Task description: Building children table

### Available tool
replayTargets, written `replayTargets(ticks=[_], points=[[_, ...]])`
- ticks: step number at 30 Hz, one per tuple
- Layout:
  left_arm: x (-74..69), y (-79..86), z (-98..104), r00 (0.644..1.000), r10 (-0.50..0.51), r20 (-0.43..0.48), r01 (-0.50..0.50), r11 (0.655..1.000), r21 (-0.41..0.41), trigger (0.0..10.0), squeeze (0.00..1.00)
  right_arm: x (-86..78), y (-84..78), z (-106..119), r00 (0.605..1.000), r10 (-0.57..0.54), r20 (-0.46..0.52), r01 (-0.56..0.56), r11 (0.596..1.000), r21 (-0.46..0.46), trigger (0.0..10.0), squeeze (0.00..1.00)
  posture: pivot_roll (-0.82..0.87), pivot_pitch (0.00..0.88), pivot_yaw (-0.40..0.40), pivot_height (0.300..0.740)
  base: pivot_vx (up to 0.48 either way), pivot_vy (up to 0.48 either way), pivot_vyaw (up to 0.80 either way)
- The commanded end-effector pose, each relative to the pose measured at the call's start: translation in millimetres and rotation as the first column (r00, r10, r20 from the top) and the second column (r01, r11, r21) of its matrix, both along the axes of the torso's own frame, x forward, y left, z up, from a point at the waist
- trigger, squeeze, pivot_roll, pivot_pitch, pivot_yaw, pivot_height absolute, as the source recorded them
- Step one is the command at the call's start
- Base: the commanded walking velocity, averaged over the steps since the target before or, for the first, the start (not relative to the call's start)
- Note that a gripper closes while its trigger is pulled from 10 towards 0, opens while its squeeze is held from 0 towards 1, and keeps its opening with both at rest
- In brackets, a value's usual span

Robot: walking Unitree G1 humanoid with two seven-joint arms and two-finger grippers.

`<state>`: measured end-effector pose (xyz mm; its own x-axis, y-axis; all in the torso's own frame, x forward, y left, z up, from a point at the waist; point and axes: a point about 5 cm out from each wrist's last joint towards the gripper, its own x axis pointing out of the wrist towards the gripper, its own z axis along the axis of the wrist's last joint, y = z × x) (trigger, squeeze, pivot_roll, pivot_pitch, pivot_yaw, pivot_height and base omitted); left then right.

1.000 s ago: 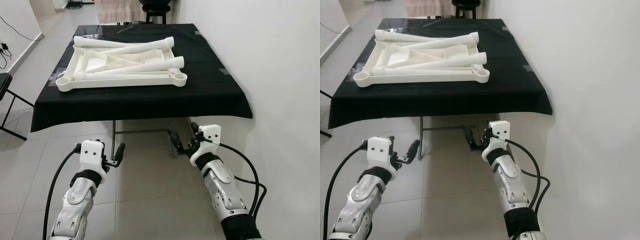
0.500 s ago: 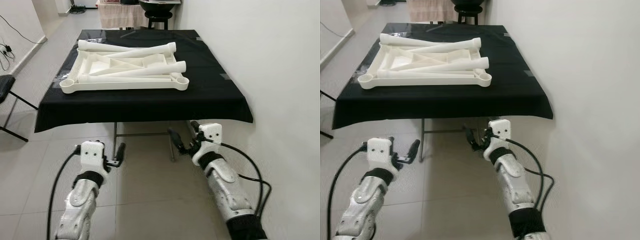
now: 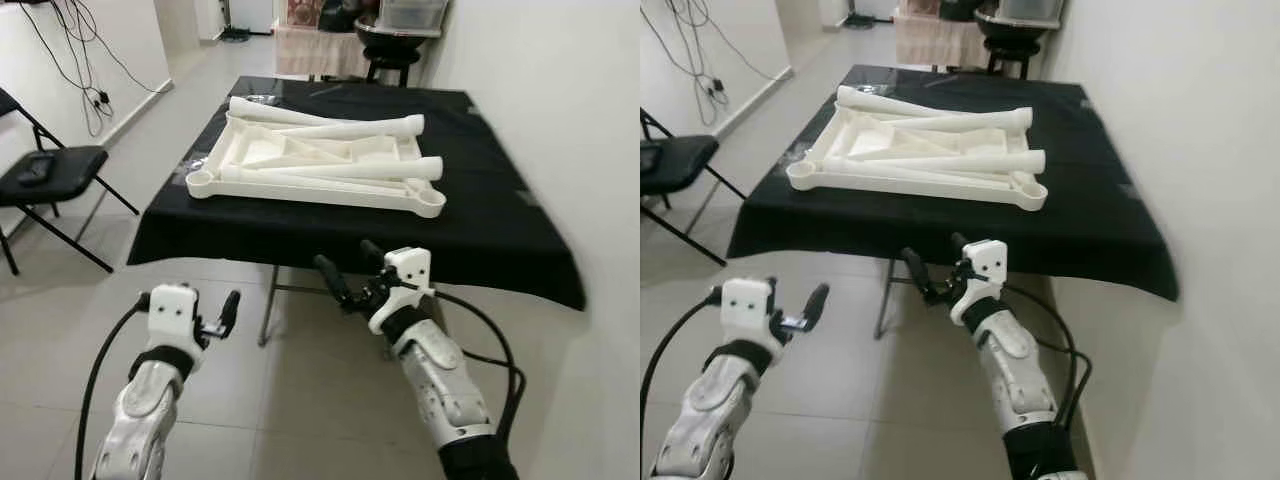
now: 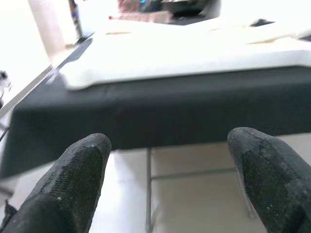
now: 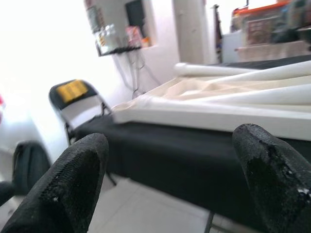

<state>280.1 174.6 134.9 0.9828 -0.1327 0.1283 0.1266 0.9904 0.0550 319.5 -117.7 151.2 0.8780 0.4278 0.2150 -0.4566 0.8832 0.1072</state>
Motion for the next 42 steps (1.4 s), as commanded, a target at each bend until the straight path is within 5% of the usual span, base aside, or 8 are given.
replayTargets(ticks=[1, 9, 12, 14, 24, 32, 40, 42], points=[[0.0, -5.5, 1.6, 1.0, -0.029, -0.005, 0.029, 1.0, -0.01, 10.0, 0.0, -1.2, -4.6, 2.2, 1.0, -0.006, -0.002, 0.006, 0.999, 0.036, 10.0, 0.0, 0.02, 0.056, -0.032, 0.74, 0.326, 0.0, 0.0], [3.0, -2.2, 21.9, 0.998, -0.028, 0.06, 0.03, 0.999, -0.028, 10.0, 0.0, 4.1, -1.7, 26.9, 0.996, 0.054, 0.07, -0.056, 0.998, 0.025, 10.0, 0.0, 0.03, 0.062, -0.055, 0.74, 0.329, 0.0, 0.0], [4.2, -1.3, 27.0, 0.997, -0.027, 0.075, 0.029, 0.999, -0.03, 10.0, 0.0, 7.6, -2.0, 37.3, 0.991, 0.079, 0.105, -0.077, 0.997, -0.026, 10.0, 0.0, 0.03, 0.063, -0.056, 0.74, 0.328, 0.0, 0.0], [5.9, -1.9, 28.8, 0.997, -0.031, 0.077, 0.034, 0.998, -0.047, 10.0, 0.0, 13.9, -2.3, 48.9, 0.985, 0.076, 0.157, -0.052, 0.987, -0.153, 10.0, 0.0, 0.03, 0.064, -0.058, 0.74, 0.33, 0.0, 0.0], [4.5, -13.0, 26.5, 0.995, -0.083, 0.058, 0.086, 0.995, -0.048, 10.0, 0.0, 19.4, -4.5, 54.4, 0.99, 0.011, 0.143, 0.008, 0.992, -0.127, 10.0, 0.0, 0.03, 0.074, -0.056, 0.74, 0.33, 0.0, 0.0], [4.3, -18.4, 30.0, 0.99, -0.128, 0.054, 0.131, 0.99, -0.055, 10.0, 0.0, 22.4, -4.7, 47.1, 0.998, -0.001, 0.058, 0.008, 0.993, -0.119, 10.0, 0.0, 0.02, 0.089, -0.048, 0.74, 0.329, 0.0, -0.8], [5.1, -19.4, 34.3, 0.989, -0.135, 0.062, 0.138, 0.989, -0.057, 10.0, 0.0, 16.7, 4.6, 51.2, 0.988, 0.106, 0.11, -0.081, 0.974, -0.211, 10.0, 0.0, 0.03, 0.092, -0.048, 0.74, 0.328, 0.0, 0.0], [4.3, -20.4, 33.6, 0.989, -0.138, 0.059, 0.141, 0.988, -0.059, 10.0, 0.0, 14.1, 7.7, 52.9, 0.978, 0.173, 0.119, -0.128, 0.94, -0.315, 10.0, 0.0, 0.03, 0.092, -0.047, 0.74, 0.326, 0.0, 0.0]])
